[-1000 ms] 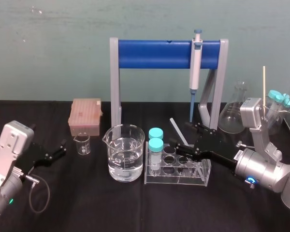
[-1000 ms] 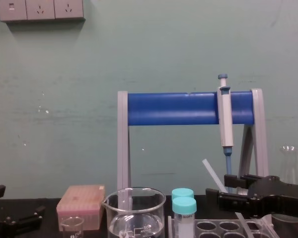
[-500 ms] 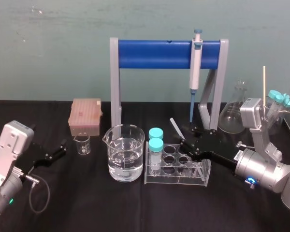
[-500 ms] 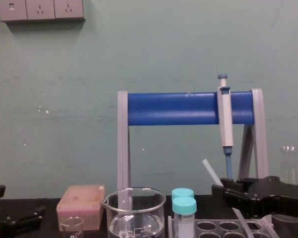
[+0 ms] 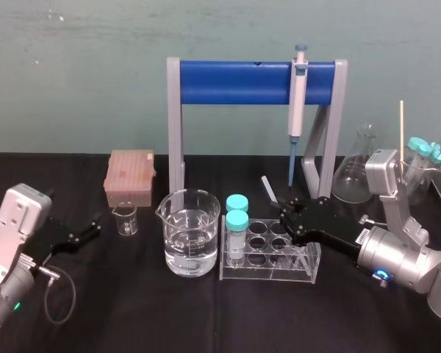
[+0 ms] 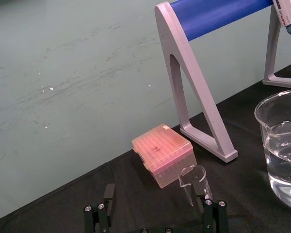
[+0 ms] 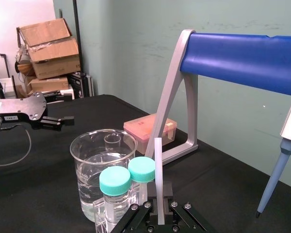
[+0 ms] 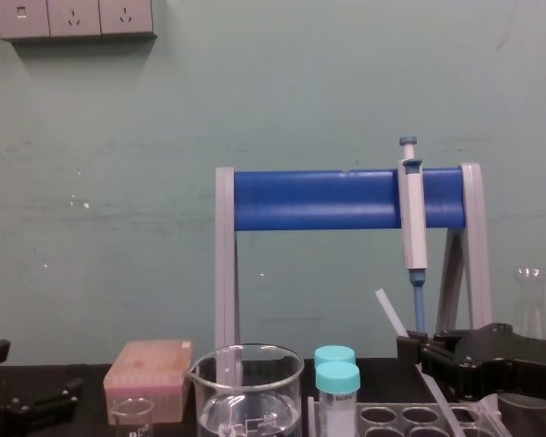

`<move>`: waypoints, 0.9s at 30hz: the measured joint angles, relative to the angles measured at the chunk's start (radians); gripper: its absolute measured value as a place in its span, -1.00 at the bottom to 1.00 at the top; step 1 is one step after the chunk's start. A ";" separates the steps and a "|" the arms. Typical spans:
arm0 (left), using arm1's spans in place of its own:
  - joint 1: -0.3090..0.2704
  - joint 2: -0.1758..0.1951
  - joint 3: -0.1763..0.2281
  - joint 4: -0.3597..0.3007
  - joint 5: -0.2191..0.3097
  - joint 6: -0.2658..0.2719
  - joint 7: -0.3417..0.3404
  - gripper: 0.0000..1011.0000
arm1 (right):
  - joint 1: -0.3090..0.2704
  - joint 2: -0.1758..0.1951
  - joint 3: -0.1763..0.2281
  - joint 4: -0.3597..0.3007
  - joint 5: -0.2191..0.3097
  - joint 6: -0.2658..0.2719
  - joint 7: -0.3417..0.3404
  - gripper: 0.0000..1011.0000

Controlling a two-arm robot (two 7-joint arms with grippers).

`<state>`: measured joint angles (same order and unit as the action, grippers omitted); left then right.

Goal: Pick up the stirring rod with one hand, then place it down.

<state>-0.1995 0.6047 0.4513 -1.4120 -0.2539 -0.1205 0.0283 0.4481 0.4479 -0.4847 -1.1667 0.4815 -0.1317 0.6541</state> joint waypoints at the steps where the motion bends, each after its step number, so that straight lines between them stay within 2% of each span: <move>1: 0.000 0.000 0.000 0.000 0.000 0.000 0.000 0.98 | 0.000 0.000 0.000 0.000 0.000 0.000 0.000 -0.87; 8: 0.000 0.000 0.000 0.000 0.000 0.000 0.000 0.98 | -0.001 -0.001 0.004 -0.001 -0.004 -0.004 -0.002 -0.88; 14: 0.000 0.000 0.000 0.000 0.000 0.000 0.000 0.98 | -0.001 -0.017 0.031 -0.011 -0.031 -0.053 -0.033 -0.88; 20: 0.000 0.000 0.000 0.000 0.000 0.000 0.000 0.98 | -0.001 -0.043 0.070 -0.040 -0.103 -0.190 -0.117 -0.88; 21: 0.000 0.000 0.000 0.000 0.000 0.000 0.000 0.98 | -0.002 -0.050 0.081 -0.046 -0.120 -0.228 -0.136 -0.88; 27: 0.000 0.000 0.000 0.000 0.000 0.000 0.000 0.98 | -0.006 -0.080 0.125 -0.055 -0.137 -0.331 -0.179 -0.88</move>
<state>-0.1995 0.6047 0.4513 -1.4120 -0.2539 -0.1206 0.0283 0.4424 0.3678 -0.3598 -1.2220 0.3445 -0.4624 0.4749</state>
